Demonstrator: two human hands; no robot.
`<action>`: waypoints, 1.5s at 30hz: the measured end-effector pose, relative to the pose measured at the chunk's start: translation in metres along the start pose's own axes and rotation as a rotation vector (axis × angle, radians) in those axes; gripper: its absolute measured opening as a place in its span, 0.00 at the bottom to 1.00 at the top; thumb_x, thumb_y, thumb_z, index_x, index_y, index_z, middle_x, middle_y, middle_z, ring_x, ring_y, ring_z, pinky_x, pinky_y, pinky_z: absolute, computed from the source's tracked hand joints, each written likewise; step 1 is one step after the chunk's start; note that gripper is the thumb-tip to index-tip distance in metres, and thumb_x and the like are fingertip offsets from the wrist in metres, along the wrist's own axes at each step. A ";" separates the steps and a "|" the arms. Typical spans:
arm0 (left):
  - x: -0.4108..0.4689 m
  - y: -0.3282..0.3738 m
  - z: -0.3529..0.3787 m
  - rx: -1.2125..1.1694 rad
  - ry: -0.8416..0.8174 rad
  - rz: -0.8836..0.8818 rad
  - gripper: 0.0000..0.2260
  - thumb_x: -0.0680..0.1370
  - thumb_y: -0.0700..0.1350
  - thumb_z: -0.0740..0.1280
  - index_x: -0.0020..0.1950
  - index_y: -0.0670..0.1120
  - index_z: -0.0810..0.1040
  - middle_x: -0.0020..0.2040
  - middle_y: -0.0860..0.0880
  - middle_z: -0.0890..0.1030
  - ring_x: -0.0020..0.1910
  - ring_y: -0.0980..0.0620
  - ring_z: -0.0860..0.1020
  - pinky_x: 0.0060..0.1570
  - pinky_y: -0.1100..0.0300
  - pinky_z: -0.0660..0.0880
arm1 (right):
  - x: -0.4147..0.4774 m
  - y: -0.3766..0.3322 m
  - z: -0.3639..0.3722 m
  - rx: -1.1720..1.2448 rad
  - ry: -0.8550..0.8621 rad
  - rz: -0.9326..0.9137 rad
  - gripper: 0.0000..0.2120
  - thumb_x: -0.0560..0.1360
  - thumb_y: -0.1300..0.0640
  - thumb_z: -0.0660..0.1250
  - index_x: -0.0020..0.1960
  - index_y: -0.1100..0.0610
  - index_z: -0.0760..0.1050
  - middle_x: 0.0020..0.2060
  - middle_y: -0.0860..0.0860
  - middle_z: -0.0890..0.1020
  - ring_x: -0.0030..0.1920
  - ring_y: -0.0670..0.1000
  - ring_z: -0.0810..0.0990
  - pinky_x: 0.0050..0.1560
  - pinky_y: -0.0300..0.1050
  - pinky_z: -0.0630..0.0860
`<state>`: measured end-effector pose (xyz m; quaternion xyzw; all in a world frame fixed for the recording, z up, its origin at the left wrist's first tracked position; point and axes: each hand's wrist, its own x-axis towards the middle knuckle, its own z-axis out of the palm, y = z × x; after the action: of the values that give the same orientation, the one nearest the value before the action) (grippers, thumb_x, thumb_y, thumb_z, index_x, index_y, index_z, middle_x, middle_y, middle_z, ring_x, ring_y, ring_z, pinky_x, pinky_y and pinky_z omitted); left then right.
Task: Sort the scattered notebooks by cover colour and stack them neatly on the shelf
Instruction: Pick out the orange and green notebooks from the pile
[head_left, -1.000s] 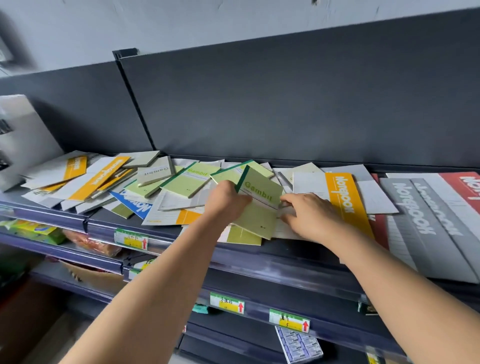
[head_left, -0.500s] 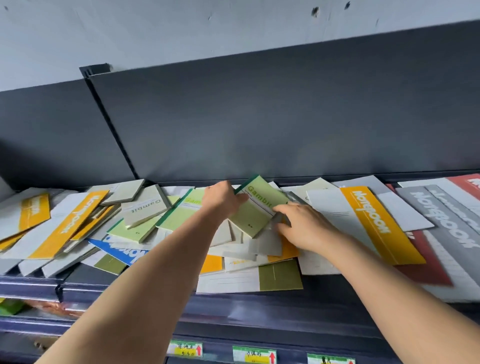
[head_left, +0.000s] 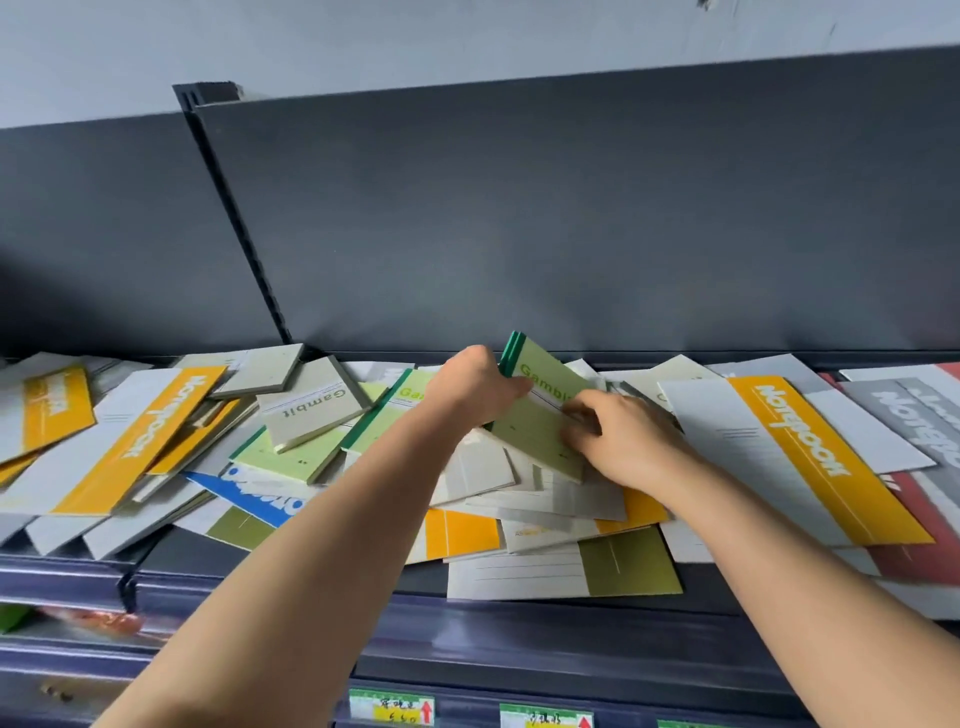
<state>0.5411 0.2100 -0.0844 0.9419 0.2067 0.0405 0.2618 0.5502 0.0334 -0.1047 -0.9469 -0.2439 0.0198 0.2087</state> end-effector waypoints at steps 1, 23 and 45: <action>-0.002 -0.009 -0.007 0.007 0.025 -0.022 0.14 0.76 0.54 0.67 0.44 0.42 0.75 0.34 0.48 0.74 0.34 0.47 0.74 0.30 0.60 0.68 | 0.002 -0.009 0.003 0.017 -0.016 -0.026 0.18 0.78 0.49 0.62 0.68 0.46 0.71 0.63 0.47 0.78 0.61 0.53 0.76 0.54 0.46 0.73; -0.041 -0.160 -0.088 0.353 0.125 -0.236 0.22 0.73 0.55 0.71 0.60 0.43 0.74 0.53 0.45 0.78 0.52 0.44 0.76 0.49 0.53 0.75 | 0.016 -0.136 0.060 -0.177 -0.137 -0.333 0.28 0.77 0.37 0.59 0.75 0.42 0.60 0.77 0.47 0.57 0.77 0.53 0.51 0.73 0.60 0.53; -0.068 -0.069 -0.100 0.248 0.762 0.358 0.13 0.77 0.50 0.61 0.39 0.44 0.76 0.30 0.48 0.76 0.32 0.41 0.73 0.32 0.57 0.70 | 0.008 -0.155 0.049 0.301 0.183 -0.346 0.34 0.73 0.45 0.68 0.74 0.49 0.57 0.66 0.46 0.75 0.64 0.52 0.75 0.58 0.48 0.73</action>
<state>0.4353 0.2836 -0.0316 0.9050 0.1255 0.4045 0.0405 0.4804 0.1794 -0.0860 -0.8471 -0.3768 -0.0662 0.3689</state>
